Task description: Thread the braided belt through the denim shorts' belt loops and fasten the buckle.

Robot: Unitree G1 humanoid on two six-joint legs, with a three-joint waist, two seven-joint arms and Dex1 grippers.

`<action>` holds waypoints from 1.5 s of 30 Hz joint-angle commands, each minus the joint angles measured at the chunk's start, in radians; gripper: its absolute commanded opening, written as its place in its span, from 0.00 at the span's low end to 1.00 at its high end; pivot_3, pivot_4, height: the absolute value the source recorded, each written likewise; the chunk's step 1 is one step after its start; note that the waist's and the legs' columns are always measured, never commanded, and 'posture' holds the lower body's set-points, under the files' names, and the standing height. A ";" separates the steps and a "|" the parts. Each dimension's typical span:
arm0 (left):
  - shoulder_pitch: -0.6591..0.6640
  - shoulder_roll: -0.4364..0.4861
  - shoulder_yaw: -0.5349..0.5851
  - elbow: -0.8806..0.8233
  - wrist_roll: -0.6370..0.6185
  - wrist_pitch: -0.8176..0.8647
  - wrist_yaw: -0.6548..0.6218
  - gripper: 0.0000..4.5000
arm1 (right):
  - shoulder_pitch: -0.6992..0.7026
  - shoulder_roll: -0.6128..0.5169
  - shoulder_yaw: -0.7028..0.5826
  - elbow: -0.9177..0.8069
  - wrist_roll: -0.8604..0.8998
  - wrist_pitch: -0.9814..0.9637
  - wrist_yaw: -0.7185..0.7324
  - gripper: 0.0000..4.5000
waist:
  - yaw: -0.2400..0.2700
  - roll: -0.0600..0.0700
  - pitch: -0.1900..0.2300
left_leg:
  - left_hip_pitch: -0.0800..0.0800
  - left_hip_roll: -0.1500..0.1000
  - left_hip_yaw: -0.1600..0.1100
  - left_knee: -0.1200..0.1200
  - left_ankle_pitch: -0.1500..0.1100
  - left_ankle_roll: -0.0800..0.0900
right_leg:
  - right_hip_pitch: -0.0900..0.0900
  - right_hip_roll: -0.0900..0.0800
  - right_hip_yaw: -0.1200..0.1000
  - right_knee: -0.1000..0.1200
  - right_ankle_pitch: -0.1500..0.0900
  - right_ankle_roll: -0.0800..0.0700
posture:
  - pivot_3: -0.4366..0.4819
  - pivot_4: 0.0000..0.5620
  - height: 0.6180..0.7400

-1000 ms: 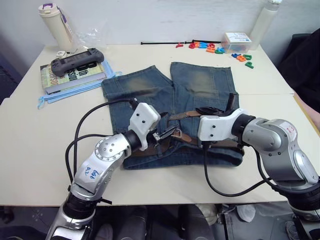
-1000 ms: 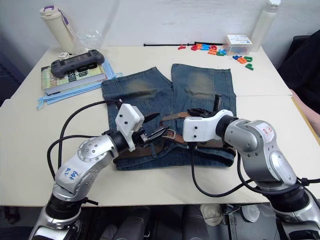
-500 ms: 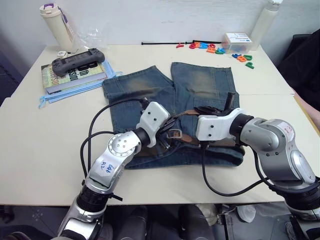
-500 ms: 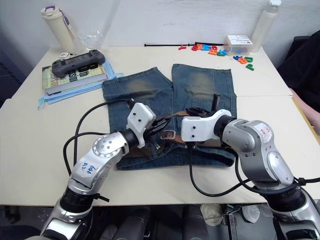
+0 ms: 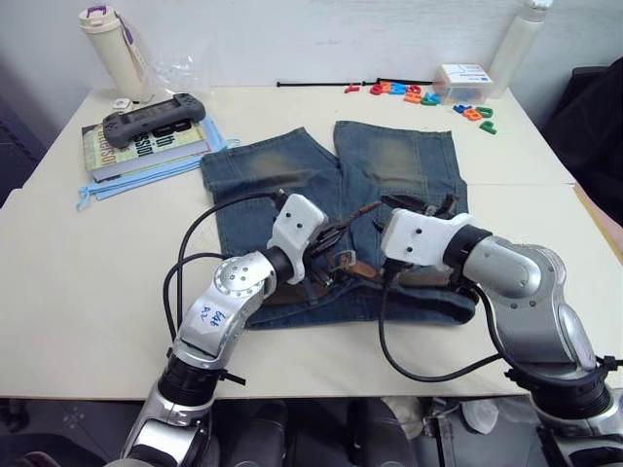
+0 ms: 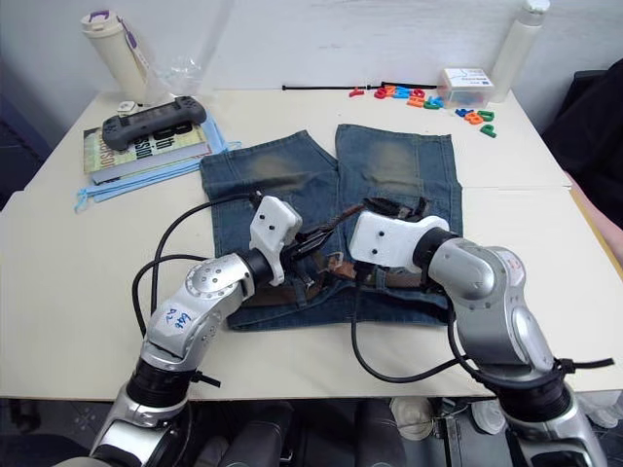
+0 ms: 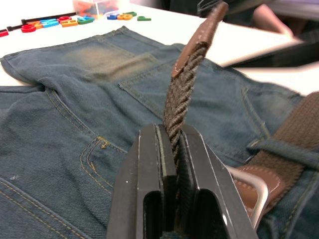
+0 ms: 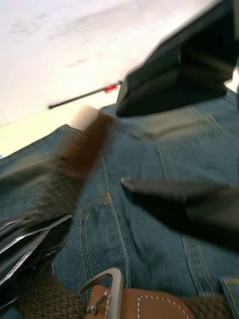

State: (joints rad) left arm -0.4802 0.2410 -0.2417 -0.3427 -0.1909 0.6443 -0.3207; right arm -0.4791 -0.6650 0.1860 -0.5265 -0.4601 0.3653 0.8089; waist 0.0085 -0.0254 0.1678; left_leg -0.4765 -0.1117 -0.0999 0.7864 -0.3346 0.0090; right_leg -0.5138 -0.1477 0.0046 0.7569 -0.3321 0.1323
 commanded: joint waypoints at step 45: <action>0.019 0.120 0.409 -0.166 -0.559 0.191 -0.174 0.00 | 0.212 0.340 0.169 -0.095 0.386 0.770 -0.425 0.00 | -0.013 0.000 -0.002 | 0.002 0.001 0.000 0.000 0.000 -0.001 | 0.000 0.001 0.001 0.002 0.000 0.000 | 0.48 0.27 0.30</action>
State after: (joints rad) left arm -0.4708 0.3437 0.1490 -0.4567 -0.7139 0.8391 -0.4743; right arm -0.2945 -0.3188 0.3285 -0.6565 -0.0933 1.1132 0.3814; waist -0.0043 -0.0256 0.1653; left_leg -0.4740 -0.1110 -0.1003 0.7860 -0.3345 0.0079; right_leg -0.5136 -0.1467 0.0052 0.7591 -0.3324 0.1318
